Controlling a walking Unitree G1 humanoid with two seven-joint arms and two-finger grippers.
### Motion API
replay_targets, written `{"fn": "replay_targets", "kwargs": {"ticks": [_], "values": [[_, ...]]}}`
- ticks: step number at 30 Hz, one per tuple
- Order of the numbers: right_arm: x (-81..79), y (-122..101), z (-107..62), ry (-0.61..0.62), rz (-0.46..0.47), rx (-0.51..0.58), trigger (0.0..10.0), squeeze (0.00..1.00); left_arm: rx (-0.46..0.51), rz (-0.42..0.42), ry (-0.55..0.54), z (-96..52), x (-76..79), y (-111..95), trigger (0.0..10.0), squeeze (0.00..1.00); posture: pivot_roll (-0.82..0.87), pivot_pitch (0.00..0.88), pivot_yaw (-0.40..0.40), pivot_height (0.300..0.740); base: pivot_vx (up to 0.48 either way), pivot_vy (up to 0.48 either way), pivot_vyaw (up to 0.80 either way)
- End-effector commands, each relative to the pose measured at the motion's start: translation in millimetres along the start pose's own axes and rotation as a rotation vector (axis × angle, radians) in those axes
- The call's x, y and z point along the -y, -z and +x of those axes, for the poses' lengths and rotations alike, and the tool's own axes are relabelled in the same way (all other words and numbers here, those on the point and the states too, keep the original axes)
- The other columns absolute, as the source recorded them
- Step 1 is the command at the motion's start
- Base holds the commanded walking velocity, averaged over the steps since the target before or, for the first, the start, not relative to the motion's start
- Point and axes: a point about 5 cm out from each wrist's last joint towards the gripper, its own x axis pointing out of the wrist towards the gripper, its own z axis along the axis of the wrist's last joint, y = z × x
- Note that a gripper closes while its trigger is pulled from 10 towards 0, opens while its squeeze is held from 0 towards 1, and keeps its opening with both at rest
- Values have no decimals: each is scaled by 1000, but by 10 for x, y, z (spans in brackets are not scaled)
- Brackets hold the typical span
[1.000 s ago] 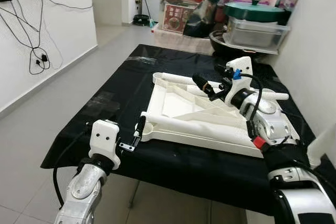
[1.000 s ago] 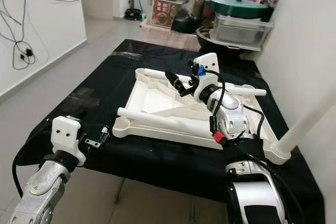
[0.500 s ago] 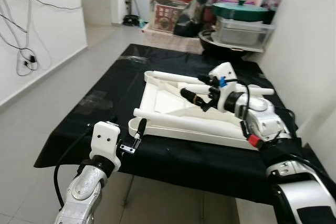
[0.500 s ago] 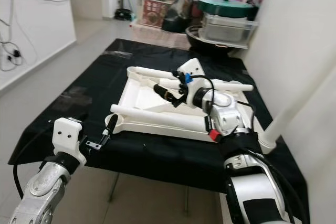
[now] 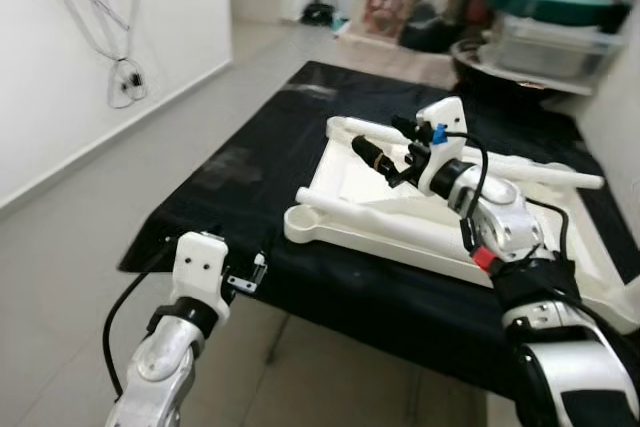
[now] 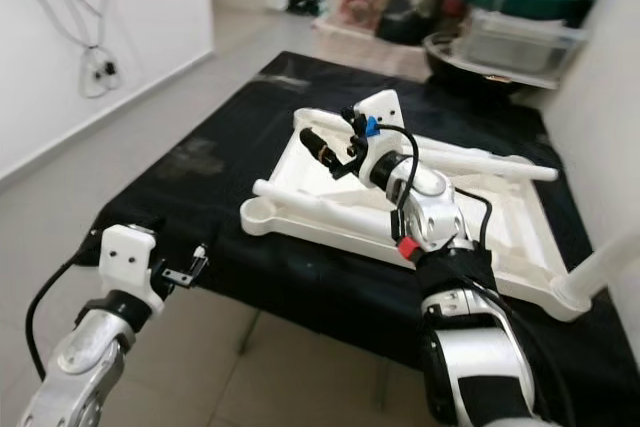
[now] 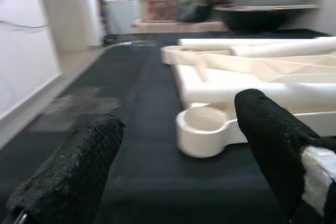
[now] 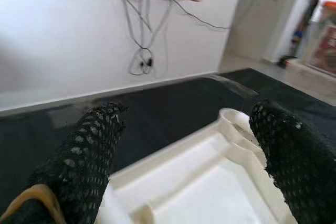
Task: Building children table
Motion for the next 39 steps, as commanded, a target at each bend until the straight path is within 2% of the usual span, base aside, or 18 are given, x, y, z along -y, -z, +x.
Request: {"fn": "replay_targets", "kwargs": {"ticks": [1,5,7,8,10,11,13,17,22,25,27,30,31,32,34,35,36,39], "values": [[5,16,-9,10,9,10,10000,0,-6,2,10,4,17,19,10000,0,73,0,-109,740,0,0,0],[14,6,18,20,-38,2,10000,0,-3,-1,15,2,16,15,10000,0,79,0,-109,740,0,0,0],[-20,36,32,-30,-99,-33,10000,0,-2,-1,19,3,20,16,10000,0,81,0,-109,740,0,0,0],[-20,36,32,-30,-99,-33,10000,0,-2,-1,19,3,20,16,10000,0,81,0,-109,740,0,0,0],[-61,109,38,-109,-166,-106,10000,0,0,1,24,6,29,13,10000,0,89,0,-119,740,0,0,0],[-61,109,38,-109,-166,-106,10000,0,0,1,24,6,29,13,10000,0,89,0,-119,740,0,0,0],[-70,194,29,-165,-206,-186,10000,0,1,4,25,5,33,12,10000,0,91,0,-123,740,0,0,0],[-71,249,18,-218,-226,-237,10000,0,0,6,24,2,31,12,10000,0,94,0,-124,740,0,0,0],[-58,251,50,-220,-232,-258,10000,0,2,7,24,7,35,10,10000,0,98,0,-132,740,0,0,0],[-21,306,109,-136,-229,-332,10000,0,4,6,26,18,49,10,10000,0,98,0,-133,740,0,0,0],[-21,306,109,-136,-229,-332,10000,0,4,6,26,18,49,10,10000,0,98,0,-133,740,0,0,0],[27,457,98,-52,-264,-471,10000,0,6,5,30,29,68,10,10000,0,99,0,-137,740,0,0,0],[27,457,98,-52,-264,-471,10000,0,6,5,30,29,68,10,10000,0,99,0,-137,740,0,0,0],[-5,550,70,-95,-276,-527,10000,0,8,4,31,34,78,11,10000,0,100,0,-141,740,0,0,0],[-5,550,70,-95,-276,-527,10000,0,8,4,31,34,78,11,10000,0,100,0,-141,740,0,0,0],[-67,584,65,-178,-283,-529,10000,0,10,2,30,36,80,10,10000,0,105,0,-148,740,0,0,0],[-88,588,68,-206,-291,-523,10000,0,10,2,29,36,79,9,10000,0,105,0,-148,740,0,0,0],[-96,597,72,-215,-311,-528,10000,0,10,2,27,32,78,9,10000,0,108,0,-153,740,0,0,0]]}}
